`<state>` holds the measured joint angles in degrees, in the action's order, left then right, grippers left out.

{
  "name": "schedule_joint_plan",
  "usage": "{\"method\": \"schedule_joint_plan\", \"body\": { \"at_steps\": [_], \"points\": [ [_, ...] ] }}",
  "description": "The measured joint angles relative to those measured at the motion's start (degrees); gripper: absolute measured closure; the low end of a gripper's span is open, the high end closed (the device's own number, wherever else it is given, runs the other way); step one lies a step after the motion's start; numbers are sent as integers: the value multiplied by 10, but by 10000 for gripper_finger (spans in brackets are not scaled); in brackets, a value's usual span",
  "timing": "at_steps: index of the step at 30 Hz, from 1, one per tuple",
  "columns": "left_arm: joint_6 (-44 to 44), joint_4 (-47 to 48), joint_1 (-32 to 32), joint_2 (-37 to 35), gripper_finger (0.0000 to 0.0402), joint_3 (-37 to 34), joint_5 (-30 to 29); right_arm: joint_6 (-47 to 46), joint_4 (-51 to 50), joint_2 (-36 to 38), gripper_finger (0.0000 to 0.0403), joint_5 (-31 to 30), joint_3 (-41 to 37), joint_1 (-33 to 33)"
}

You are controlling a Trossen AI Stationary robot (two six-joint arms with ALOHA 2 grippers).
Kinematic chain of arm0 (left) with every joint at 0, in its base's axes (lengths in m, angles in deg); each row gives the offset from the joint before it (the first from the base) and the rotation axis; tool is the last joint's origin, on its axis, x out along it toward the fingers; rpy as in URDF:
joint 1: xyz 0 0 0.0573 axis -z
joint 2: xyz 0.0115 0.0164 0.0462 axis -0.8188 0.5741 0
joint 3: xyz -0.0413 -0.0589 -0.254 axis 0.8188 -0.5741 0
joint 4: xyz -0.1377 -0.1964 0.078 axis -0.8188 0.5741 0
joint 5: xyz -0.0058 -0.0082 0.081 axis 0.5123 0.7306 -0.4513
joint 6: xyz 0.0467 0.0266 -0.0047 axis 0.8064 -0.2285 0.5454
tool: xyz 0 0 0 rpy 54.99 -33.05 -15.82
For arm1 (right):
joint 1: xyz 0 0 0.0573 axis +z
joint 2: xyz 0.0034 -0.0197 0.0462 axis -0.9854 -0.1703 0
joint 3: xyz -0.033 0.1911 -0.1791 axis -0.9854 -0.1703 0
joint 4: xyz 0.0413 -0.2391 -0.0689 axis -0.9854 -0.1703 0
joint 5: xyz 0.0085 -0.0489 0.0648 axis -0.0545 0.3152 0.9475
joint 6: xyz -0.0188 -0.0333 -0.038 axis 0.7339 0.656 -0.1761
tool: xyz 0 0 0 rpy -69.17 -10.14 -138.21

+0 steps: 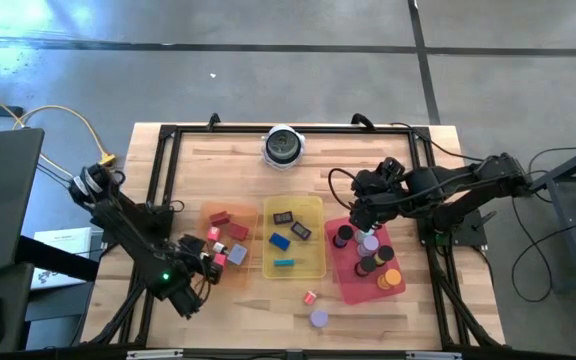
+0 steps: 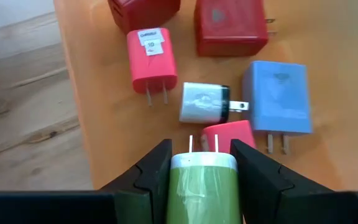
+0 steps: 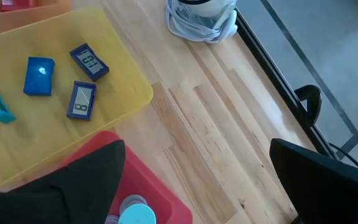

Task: Pick & Place Office items
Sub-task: Put the green charger adaptor into the orange bin

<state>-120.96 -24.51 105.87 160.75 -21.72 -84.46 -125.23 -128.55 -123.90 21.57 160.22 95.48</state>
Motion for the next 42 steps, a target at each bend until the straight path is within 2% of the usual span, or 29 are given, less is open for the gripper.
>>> {"method": "schedule_joint_plan", "body": {
  "at_steps": [10, 16, 25, 34, 40, 42],
  "points": [
    [-26, -4, -2, 49, 268, 0, 8, 0, 0, 0, 14, 0, 0, 0],
    [-27, -6, -7, 69, 268, 0, 35, 0, 0, 0, 14, 0, 0, 0],
    [-21, -12, -18, 70, 242, 0, 39, 0, -1, 0, 14, 0, 0, 0],
    [-20, -15, -18, 70, 237, 0, 38, 10, -1, 0, 14, 0, 0, 0],
    [47, -21, -18, 70, 235, 0, 41, 11, -1, 0, 14, 0, 0, 0],
    [51, -22, -25, 70, 232, 0, 58, 11, -1, 0, 14, 0, 0, 0]
  ]
}}
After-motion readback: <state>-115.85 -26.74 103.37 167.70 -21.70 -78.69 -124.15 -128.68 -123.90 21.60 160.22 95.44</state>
